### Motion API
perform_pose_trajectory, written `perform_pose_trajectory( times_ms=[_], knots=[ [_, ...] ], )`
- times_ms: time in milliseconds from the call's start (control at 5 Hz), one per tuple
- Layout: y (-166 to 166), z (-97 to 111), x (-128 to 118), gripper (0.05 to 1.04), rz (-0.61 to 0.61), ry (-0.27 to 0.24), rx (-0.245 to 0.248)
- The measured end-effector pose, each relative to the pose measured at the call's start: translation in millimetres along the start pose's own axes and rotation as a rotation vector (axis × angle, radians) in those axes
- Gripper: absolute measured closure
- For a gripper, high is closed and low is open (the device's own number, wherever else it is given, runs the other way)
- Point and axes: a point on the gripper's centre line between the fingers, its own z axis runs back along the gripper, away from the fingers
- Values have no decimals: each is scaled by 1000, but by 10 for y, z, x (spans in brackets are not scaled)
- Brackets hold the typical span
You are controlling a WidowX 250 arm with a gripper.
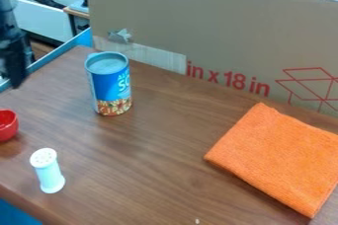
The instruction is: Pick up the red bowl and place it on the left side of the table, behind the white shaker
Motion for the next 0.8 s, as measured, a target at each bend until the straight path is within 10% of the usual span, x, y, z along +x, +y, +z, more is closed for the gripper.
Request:
perform_pose_trajectory(
  times_ms=[800],
  knots=[
    [-1747, -233, -825, 81, -617, 176, 57]
  ],
)
